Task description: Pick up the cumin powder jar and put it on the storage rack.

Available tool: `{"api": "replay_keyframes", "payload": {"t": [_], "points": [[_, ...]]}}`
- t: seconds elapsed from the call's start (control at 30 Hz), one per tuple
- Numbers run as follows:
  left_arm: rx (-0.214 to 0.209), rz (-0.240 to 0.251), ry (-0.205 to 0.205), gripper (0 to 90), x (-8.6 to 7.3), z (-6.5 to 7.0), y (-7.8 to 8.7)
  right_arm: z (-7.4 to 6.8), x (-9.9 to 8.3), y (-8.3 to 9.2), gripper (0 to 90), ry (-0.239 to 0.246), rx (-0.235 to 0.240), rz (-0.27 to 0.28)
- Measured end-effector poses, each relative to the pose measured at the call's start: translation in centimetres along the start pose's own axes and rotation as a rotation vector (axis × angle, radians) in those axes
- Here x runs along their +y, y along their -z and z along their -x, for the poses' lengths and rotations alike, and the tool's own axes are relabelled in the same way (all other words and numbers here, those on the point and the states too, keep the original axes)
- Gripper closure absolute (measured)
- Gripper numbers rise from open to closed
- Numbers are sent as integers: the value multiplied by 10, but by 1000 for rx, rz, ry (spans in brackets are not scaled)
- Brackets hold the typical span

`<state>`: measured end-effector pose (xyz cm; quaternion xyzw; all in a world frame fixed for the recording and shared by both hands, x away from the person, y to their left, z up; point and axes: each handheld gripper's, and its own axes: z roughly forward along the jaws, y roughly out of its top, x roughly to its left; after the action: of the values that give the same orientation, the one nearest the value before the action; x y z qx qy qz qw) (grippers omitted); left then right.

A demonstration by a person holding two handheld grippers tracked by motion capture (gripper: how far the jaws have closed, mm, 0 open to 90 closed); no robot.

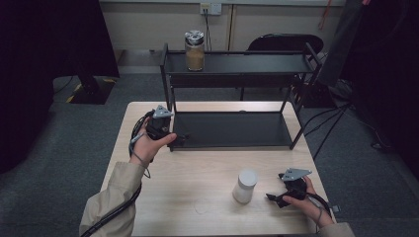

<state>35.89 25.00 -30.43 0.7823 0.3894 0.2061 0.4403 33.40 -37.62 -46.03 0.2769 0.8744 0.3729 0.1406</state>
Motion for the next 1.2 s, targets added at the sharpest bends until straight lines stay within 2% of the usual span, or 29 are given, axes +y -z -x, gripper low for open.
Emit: {"api": "replay_keyframes", "payload": {"t": [0.17, 0.43, 1.07, 1.2], "points": [[-10, 3, 1, 29, -13, 0, -2, 0, 0, 0, 0, 0, 0, 0], [-8, 0, 29, 29, -36, 0, -6, 0, 0, 0, 0, 0, -1, 0], [17, -58, 55, 31, -80, 3, -19, 0, 0, 0, 0, 0, -1, 0], [18, -62, 76, 31, -92, 3, -23, 0, 0, 0, 0, -1, -2, 0]]}}
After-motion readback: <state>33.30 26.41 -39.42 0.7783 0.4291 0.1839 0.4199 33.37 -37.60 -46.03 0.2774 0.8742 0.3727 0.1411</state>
